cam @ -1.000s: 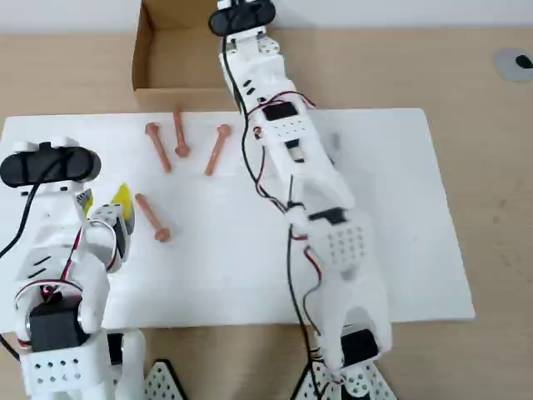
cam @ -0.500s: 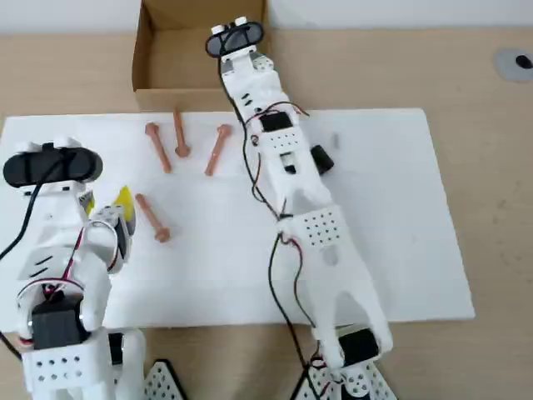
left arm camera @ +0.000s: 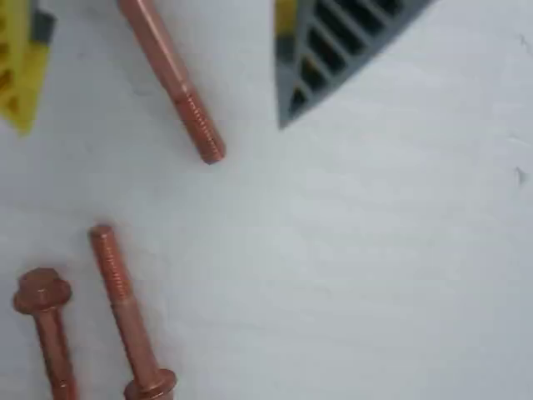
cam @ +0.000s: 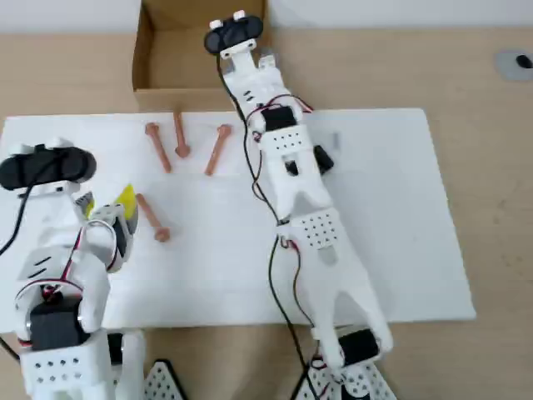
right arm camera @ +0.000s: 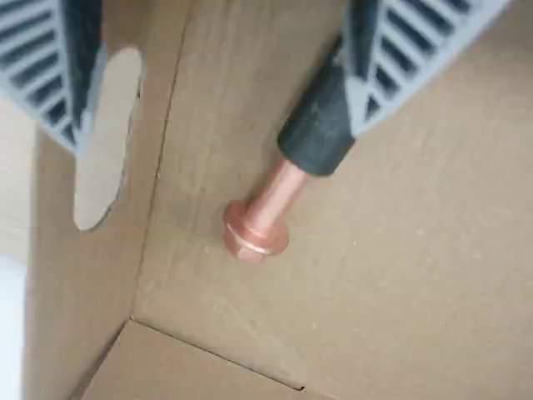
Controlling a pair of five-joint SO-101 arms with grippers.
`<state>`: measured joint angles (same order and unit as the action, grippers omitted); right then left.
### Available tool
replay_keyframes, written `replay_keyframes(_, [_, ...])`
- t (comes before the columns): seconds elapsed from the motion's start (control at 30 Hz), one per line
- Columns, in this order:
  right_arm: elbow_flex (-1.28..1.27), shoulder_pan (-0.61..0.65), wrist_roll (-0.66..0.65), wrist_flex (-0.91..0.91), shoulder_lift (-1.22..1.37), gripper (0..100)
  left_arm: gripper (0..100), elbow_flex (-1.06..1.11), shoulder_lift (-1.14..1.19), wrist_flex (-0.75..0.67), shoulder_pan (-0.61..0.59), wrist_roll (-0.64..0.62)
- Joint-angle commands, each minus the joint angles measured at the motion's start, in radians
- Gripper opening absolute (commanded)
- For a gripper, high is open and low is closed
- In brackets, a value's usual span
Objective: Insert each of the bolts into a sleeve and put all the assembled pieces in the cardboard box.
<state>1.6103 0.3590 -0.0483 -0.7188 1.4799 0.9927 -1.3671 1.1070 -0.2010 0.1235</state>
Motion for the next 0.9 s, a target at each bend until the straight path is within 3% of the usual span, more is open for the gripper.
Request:
replay_keyframes(0.0, [0.058, -0.012, -0.002, -0.161, -0.222, 24.0, 21, -0.146, 0.081, 0.074, 0.008, -0.051])
replay_keyframes(0.17, [0.058, -0.010, 0.095, -0.497, -0.461, 24.0, 21, -0.420, 0.469, 0.265, 0.008, -0.118])
replay_keyframes(0.43, [0.048, 0.002, 0.103, -1.080, -0.779, 24.0, 21, -0.950, 1.075, 0.414, 0.012, -0.106])
replay_keyframes(0.67, [-0.139, -0.070, 0.009, -1.073, -0.937, 23.9, 21, -1.333, 1.449, 0.502, 0.015, -0.143])
replay_keyframes(0.87, [-0.627, -0.044, -0.049, -1.071, -1.202, 23.9, 21, -1.571, 1.715, 0.552, 0.060, -0.153])
